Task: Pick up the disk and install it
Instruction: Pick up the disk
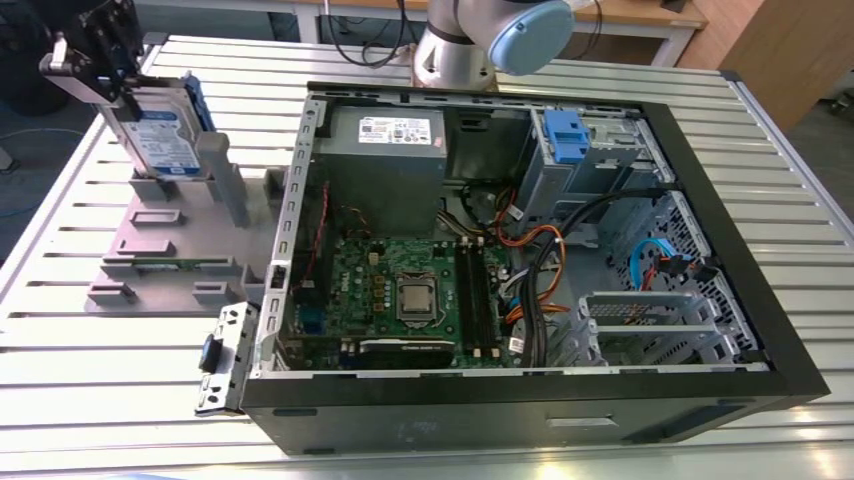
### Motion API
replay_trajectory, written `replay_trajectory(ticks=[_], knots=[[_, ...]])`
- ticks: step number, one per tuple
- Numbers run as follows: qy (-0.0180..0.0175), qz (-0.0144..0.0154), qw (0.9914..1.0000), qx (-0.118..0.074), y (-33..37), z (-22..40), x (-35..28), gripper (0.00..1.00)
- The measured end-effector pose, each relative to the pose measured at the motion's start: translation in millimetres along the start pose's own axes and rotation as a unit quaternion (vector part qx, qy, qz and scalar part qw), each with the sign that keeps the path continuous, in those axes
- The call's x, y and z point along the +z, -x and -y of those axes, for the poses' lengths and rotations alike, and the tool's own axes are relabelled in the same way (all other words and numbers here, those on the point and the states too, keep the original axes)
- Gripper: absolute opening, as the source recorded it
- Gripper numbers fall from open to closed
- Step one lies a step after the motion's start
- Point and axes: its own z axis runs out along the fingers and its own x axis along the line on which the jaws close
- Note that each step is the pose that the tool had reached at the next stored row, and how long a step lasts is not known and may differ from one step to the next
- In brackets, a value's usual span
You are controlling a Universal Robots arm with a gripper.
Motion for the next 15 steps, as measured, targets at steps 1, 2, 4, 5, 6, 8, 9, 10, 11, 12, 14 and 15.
replay_trajectory(ticks=[1,2,4,5,6,8,9,10,11,12,14,15], knots=[[0.0000,0.0000,1.00000,0.000,0.0,0.0,-0.2,0.36],[0.0000,0.0000,1.00000,0.000,0.0,0.0,-0.5,0.36],[0.0000,0.0000,1.00000,0.000,0.0,0.0,-1.0,0.36],[0.0000,0.0000,1.00000,0.000,0.0,0.0,-1.3,0.36],[0.0000,0.0000,1.00000,0.000,0.0,0.0,-1.6,0.36],[0.0000,0.0000,1.00000,0.000,0.0,0.0,-2.0,0.36],[0.0000,0.0000,1.00000,0.000,0.0,0.0,-2.3,0.36],[0.0000,0.0000,1.00000,0.000,0.1,0.0,-2.6,0.36],[0.0000,0.0000,1.00000,0.000,0.1,0.0,-2.9,0.36],[0.0000,0.0000,1.00000,0.000,0.0,0.0,-3.1,0.36],[0.0000,0.0000,1.00000,0.000,0.1,0.0,-3.7,0.36],[0.0000,0.0000,1.00000,0.000,0.1,0.0,-4.0,0.36]])
